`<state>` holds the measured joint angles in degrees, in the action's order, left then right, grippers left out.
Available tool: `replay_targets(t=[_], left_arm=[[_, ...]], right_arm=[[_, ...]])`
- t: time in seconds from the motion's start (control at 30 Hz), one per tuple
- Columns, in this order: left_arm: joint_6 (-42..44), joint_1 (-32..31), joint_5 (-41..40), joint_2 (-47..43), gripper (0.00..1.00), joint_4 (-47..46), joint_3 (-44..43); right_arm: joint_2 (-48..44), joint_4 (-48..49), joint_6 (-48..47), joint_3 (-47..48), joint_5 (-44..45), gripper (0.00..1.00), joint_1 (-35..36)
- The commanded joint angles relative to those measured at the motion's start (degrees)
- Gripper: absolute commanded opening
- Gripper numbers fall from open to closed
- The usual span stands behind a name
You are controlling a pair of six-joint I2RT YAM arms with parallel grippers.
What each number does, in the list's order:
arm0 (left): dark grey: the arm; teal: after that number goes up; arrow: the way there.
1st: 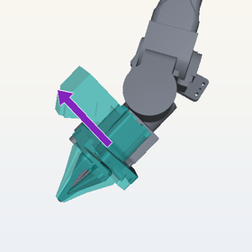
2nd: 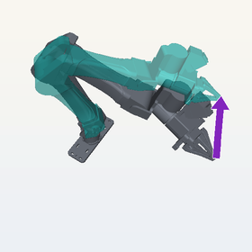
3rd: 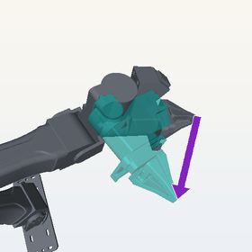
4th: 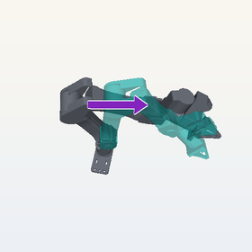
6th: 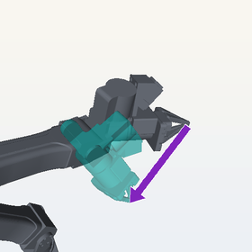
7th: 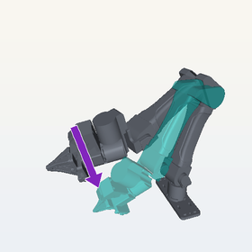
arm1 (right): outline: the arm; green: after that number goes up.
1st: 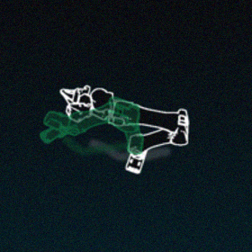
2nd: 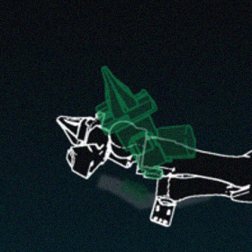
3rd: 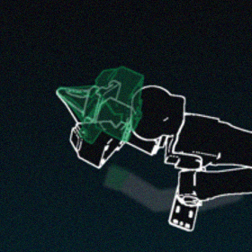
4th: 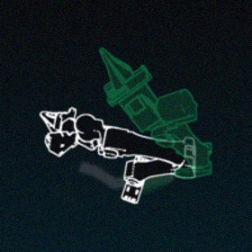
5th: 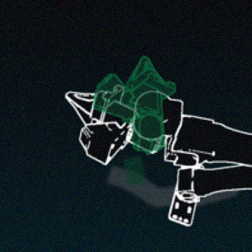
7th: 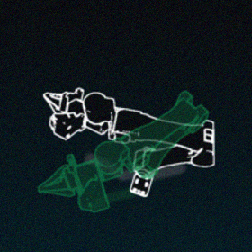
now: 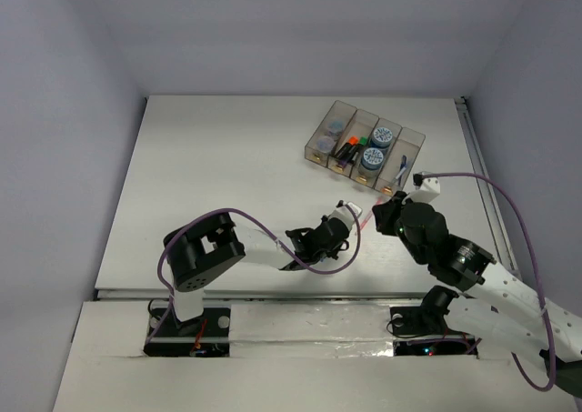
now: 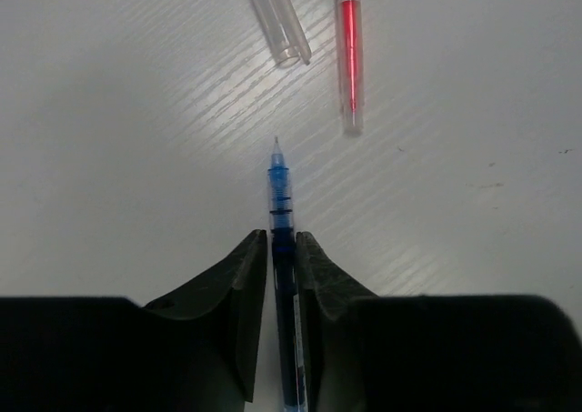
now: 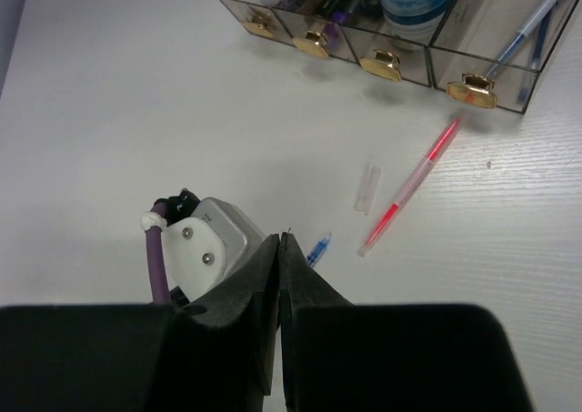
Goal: Sort the stationery into containers
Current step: Pick up the pen from the center of the board, then close the pen cap on the pen.
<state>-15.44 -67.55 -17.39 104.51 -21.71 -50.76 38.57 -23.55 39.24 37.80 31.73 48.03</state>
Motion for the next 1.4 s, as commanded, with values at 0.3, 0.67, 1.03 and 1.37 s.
replay_targets(t=[0.3, 0.67, 1.03, 1.37], left_arm=[[0.85, -0.48, -2.39, -1.06, 0.0, 1.24, 1.54], [-1.6, 0.83, -6.52, -20.98, 0.0, -4.73, 13.39], [-4.25, 10.5, 6.48, -37.79, 0.0, -19.84, 27.2], [-6.18, 11.83, 11.76, -39.21, 0.0, -24.69, 30.55]], right_arm=[[4.49, -1.15, 4.26, -0.27, 5.81, 0.07, -0.13], [18.27, 10.97, 1.36, -2.64, -4.73, 0.11, -10.49], [36.38, 17.93, -0.66, 2.01, -11.51, 0.21, -14.54], [44.84, 18.19, 0.92, 4.74, -11.07, 0.36, -15.16]])
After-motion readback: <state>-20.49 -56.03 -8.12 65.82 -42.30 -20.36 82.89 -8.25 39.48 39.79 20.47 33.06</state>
